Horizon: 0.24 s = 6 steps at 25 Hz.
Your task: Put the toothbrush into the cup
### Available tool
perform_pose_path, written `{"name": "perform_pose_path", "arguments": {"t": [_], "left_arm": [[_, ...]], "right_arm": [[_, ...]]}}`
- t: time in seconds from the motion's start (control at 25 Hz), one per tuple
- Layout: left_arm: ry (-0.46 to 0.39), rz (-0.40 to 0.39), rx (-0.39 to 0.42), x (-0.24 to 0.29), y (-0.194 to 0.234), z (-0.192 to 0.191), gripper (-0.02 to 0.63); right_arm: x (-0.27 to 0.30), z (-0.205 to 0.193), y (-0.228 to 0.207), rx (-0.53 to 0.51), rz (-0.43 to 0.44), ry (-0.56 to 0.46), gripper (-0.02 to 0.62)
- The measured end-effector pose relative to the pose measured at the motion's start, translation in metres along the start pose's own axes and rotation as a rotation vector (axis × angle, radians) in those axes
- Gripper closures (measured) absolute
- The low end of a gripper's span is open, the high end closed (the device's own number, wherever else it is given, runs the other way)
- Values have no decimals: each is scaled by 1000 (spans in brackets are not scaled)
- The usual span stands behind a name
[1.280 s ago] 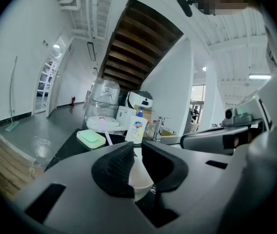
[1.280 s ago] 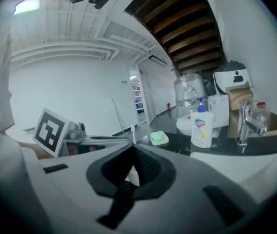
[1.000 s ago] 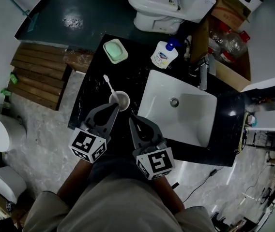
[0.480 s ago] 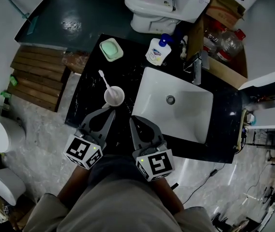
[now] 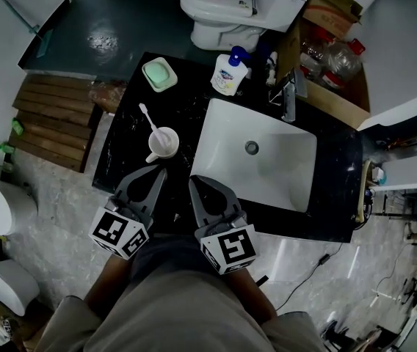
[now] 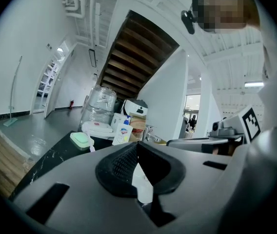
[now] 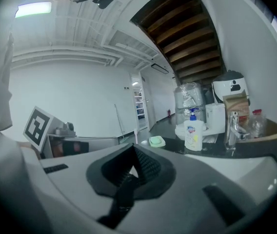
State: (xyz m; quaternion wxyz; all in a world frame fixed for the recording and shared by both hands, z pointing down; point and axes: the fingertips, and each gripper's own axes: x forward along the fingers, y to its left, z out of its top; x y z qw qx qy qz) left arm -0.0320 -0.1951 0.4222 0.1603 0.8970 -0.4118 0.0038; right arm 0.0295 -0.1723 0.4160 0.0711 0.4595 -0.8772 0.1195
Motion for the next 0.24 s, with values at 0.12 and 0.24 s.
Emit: {"name": "perform_pose_path", "arguments": {"t": [0.12,0.24], "left_arm": [[-1,-1,3,0,-1,0,597],[0,-1,0,0,-2,-2,597]], "right_arm": [[-2,-1,-1,-3,0,1,591],[-2,-1,-2,-2,1,3,591]]}}
